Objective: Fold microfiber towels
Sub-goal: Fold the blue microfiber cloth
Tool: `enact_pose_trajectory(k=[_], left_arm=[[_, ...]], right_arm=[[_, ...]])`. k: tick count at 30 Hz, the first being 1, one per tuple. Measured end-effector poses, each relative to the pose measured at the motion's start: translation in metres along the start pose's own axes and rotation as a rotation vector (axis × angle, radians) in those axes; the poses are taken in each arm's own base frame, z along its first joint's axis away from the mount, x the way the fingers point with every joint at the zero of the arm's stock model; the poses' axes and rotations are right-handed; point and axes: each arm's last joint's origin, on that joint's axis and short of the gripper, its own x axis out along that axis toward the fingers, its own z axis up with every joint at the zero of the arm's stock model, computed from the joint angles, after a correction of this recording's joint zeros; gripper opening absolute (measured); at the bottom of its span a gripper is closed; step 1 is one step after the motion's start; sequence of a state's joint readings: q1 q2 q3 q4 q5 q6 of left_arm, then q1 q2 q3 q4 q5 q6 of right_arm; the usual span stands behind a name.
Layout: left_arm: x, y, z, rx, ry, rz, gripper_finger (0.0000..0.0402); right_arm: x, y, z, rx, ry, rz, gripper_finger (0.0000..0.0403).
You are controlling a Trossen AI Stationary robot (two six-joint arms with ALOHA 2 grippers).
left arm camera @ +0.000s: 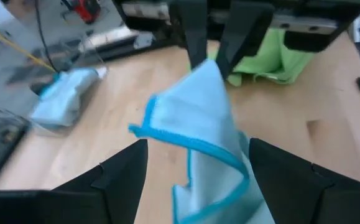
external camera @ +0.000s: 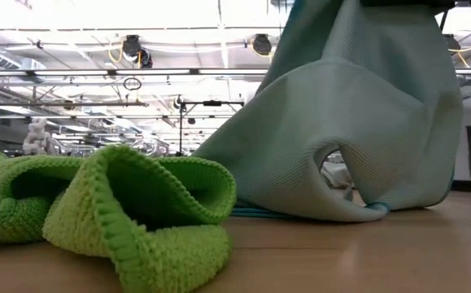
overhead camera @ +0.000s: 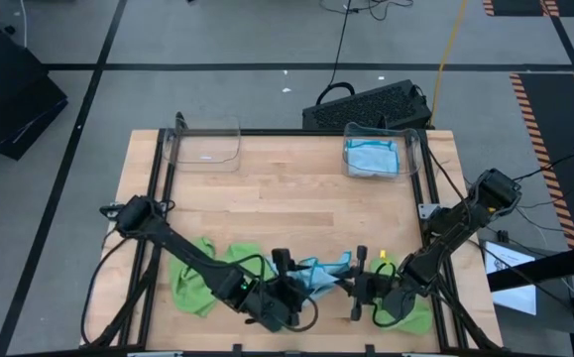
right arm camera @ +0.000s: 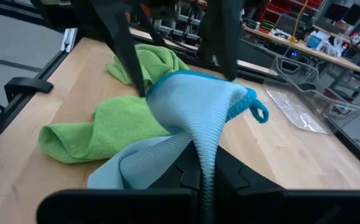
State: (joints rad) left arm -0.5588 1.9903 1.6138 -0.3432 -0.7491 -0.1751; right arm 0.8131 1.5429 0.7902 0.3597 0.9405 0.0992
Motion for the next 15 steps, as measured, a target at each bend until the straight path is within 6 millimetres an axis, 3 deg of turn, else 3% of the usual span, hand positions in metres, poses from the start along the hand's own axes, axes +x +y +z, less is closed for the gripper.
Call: enact_pose_trajectory(k=[10, 15], left_arm=[[0.012, 0.012, -0.005, -0.191, 0.094, -0.083, 0.0288], [0.016, 0.012, 0.01, -0.214, -0.009, -0.196, 0.0278]], right_arm=[[-0.005, 0.004, 0.0, -0.065, -0.006, 0.019, 0.0004], [-0.005, 0.004, 0.0, -0.065, -0.006, 0.018, 0.0004]])
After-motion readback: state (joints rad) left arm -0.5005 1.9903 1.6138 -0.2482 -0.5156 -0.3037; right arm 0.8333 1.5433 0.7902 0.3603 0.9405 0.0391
